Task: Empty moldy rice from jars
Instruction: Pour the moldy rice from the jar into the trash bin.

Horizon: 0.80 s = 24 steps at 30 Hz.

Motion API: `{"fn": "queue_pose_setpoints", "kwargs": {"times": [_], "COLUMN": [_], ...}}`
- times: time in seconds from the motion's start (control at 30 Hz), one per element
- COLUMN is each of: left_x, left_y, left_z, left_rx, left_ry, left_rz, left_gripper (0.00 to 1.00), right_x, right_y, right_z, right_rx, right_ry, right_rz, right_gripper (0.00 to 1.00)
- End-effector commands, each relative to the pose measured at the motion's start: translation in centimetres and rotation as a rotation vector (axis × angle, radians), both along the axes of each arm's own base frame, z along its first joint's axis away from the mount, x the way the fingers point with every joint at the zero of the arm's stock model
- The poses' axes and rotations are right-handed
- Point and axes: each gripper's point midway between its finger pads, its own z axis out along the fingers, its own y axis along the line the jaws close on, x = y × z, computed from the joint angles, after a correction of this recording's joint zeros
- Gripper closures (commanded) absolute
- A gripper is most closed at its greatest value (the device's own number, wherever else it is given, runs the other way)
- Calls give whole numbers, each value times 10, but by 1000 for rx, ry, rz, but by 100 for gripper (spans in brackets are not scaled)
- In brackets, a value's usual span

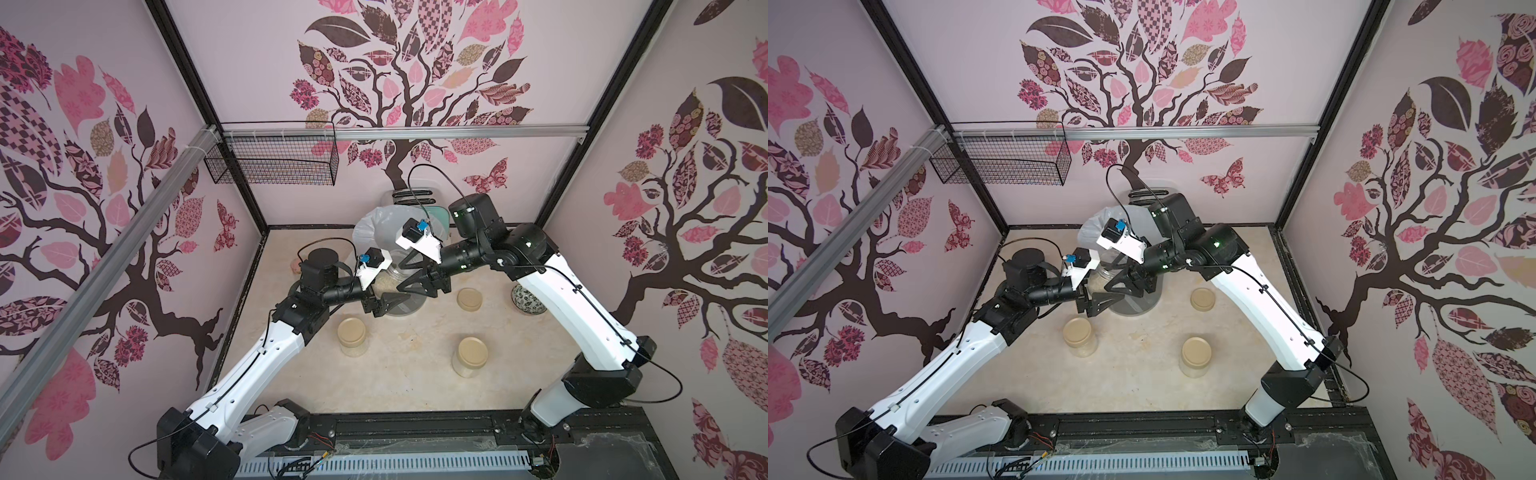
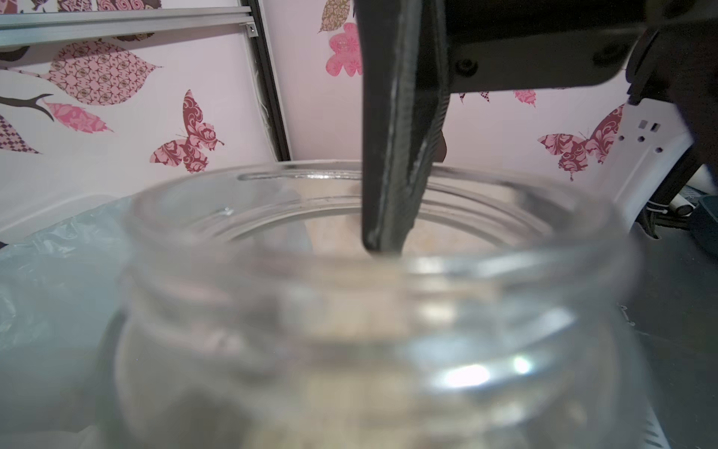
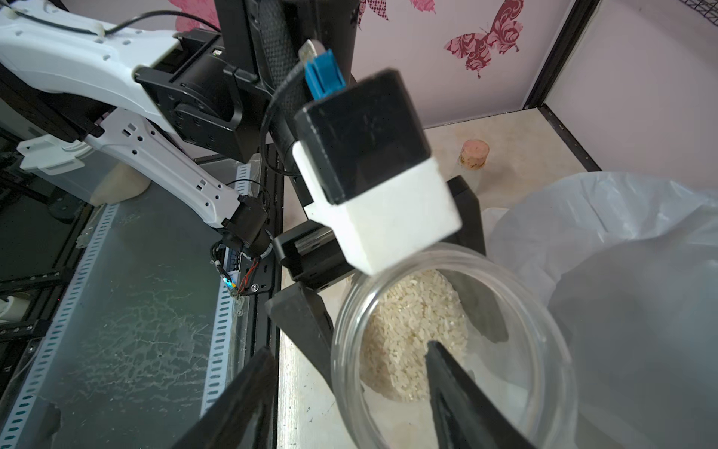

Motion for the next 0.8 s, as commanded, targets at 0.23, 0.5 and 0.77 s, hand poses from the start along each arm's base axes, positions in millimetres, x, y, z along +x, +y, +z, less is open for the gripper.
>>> {"fn": "queue_pose_setpoints", "kwargs": {"times": [0.23,0.5,0.77], "left_x": [-9,-9,-10], "left_y": [-5,-6,-5], "left_z": [29,31,29], "left_rx": [-9,12,21], "left_ry": [-86,-93,-90], "left_rz": [-96,-117,-117], "left_gripper": [52,52,52], "right_x": [-5,0,0], "right_y": [3,3,6], "right_z": [-5,-15,-29], "right_rx": [-57,-87,-111], "right_ry": [-44,-43,-23], "right_rz": [4,-15,-8], "right_gripper": [42,58,79]}}
